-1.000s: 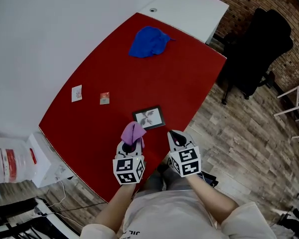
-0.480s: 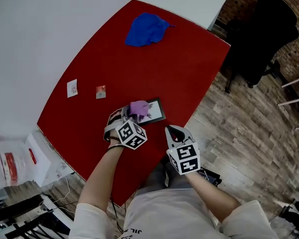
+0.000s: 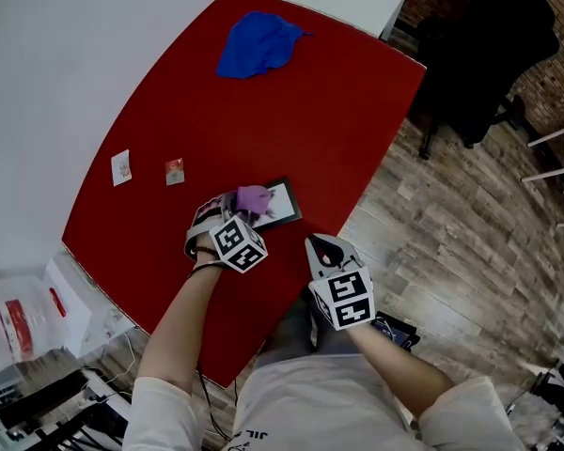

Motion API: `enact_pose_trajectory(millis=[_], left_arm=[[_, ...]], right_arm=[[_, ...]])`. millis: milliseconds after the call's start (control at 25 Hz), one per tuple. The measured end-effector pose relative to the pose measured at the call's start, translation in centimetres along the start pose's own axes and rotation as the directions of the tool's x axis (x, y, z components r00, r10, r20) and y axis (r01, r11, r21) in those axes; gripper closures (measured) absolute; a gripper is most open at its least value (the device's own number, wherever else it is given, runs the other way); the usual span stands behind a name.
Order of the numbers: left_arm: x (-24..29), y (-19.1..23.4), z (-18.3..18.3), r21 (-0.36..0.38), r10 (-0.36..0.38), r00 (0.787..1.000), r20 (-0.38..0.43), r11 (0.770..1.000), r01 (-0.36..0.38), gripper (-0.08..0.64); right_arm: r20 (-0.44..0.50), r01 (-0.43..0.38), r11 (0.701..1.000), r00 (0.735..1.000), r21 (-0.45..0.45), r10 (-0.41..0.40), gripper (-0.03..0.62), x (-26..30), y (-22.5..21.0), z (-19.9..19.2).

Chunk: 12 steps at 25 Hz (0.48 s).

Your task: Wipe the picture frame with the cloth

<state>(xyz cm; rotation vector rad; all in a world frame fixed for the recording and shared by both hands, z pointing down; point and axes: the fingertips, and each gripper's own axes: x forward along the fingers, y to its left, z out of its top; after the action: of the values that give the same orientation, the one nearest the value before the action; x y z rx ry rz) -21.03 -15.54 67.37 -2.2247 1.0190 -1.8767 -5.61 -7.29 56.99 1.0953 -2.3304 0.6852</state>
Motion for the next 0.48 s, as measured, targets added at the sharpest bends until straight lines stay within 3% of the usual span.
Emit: enact_pose_trajectory(millis=[320, 480], left_arm=[[-3.4, -6.2, -0.1, 0.064, -0.049, 0.999, 0.006, 0.997, 0.049, 0.497], [-3.6, -7.1, -0.1, 0.093, -0.056, 0.998, 0.007, 0.994, 0.055, 0.497]], right_arm=[[-0.007, -0.037, 0.999, 0.999, -0.012, 0.037, 0.588, 0.6, 1.1, -0.6], [-0.006, -0.046, 0.999, 0.999, -0.026, 0.046, 0.588, 0.7, 1.5, -0.5]])
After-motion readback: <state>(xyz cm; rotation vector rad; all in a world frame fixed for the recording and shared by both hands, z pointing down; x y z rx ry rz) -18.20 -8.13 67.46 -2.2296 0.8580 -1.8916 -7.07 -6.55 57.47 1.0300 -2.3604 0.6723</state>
